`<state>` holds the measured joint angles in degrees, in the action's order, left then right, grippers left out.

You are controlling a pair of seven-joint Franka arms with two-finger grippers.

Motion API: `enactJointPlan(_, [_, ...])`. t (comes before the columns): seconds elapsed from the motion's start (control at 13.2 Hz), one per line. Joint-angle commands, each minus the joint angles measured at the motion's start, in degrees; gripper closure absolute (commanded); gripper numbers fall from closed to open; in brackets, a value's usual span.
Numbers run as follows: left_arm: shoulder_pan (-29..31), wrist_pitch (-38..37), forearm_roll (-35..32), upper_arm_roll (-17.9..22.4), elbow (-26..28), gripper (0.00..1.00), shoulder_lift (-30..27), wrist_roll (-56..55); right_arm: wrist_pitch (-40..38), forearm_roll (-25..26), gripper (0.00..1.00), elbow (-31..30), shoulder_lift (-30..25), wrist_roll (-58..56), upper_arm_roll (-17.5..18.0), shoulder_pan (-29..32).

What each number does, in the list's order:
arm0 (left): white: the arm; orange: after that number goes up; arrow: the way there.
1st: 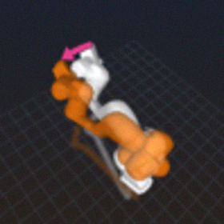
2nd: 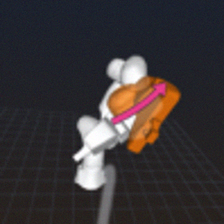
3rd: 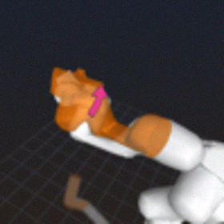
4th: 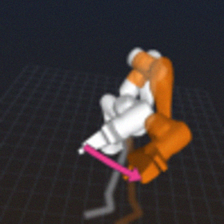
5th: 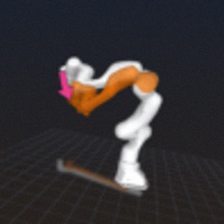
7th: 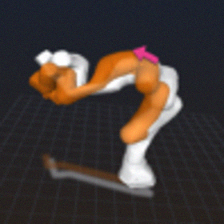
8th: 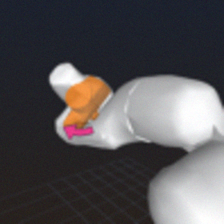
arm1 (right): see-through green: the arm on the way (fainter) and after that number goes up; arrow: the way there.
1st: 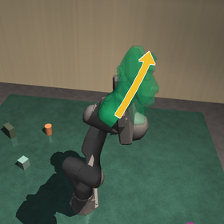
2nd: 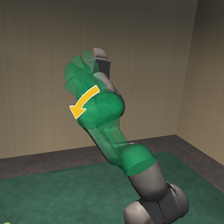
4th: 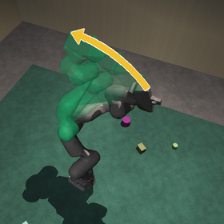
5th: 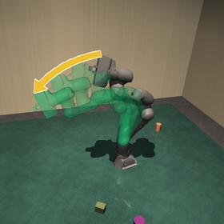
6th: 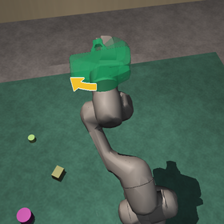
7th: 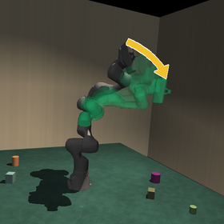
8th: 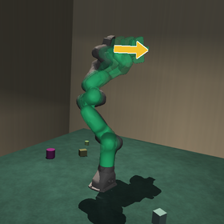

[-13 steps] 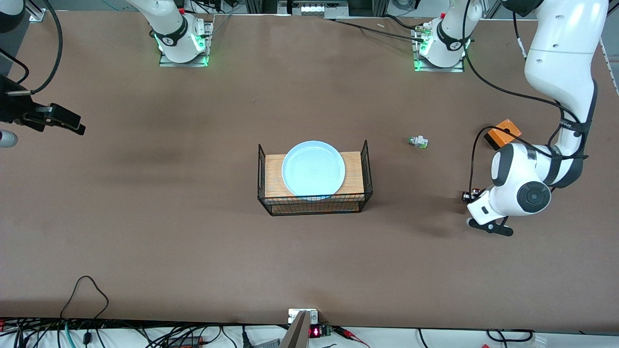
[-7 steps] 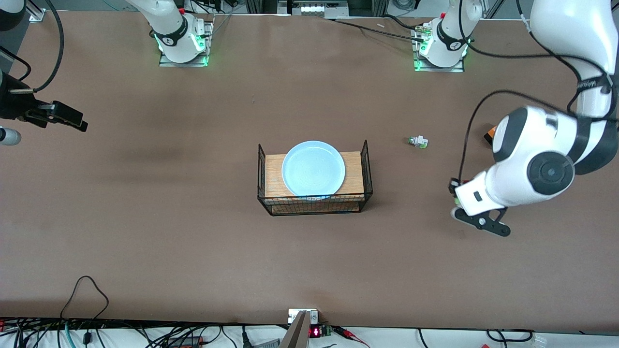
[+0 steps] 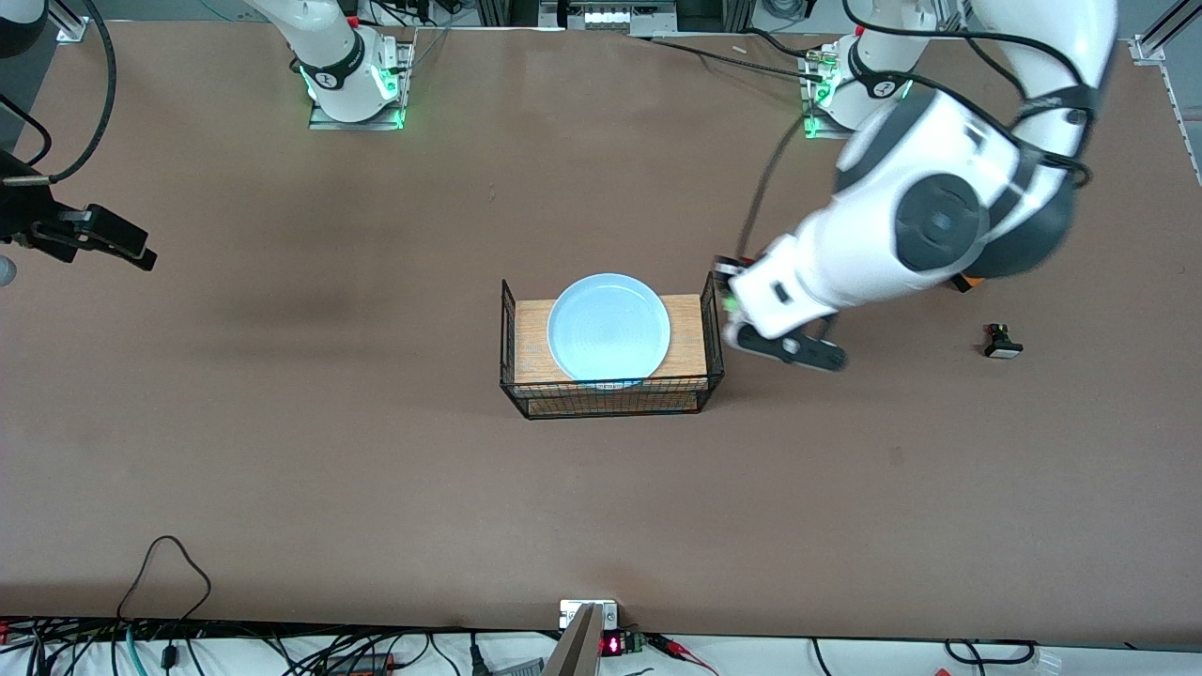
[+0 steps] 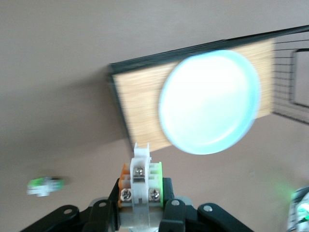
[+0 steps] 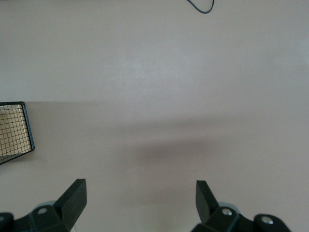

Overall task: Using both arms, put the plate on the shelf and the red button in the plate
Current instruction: 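Lift the white button with the left gripper toward the plate, then lower the button onto the plate and open the left gripper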

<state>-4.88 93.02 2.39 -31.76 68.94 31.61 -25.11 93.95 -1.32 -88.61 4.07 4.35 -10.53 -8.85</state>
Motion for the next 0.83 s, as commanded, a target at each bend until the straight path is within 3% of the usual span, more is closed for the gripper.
enactJointPlan(0.0, [-7.23, 7.58, 0.42, 0.99, -2.93, 0.92, 5.11, -9.14, 0.71, 0.44, 0.0, -0.87, -0.82, 0.75, 0.95, 0.68])
enactJointPlan(0.23, [-13.2, 15.33, 0.16, 5.81, -2.23, 0.92, 8.55, -10.31, 0.71, 0.44, 0.0, -0.95, -0.74, 0.93, 0.95, 0.68])
enactJointPlan(0.38, [-18.13, 15.52, -0.28, 11.17, -1.96, 0.92, 8.91, -10.4, 0.71, 0.36, 0.0, -0.95, -0.82, 1.01, 0.95, 0.33])
enactJointPlan(0.76, [-19.64, 15.7, -3.62, 11.98, 0.14, 0.91, 10.93, -11.36, 0.88, 0.36, 0.0, -0.95, -0.73, 0.93, 1.03, 0.15])
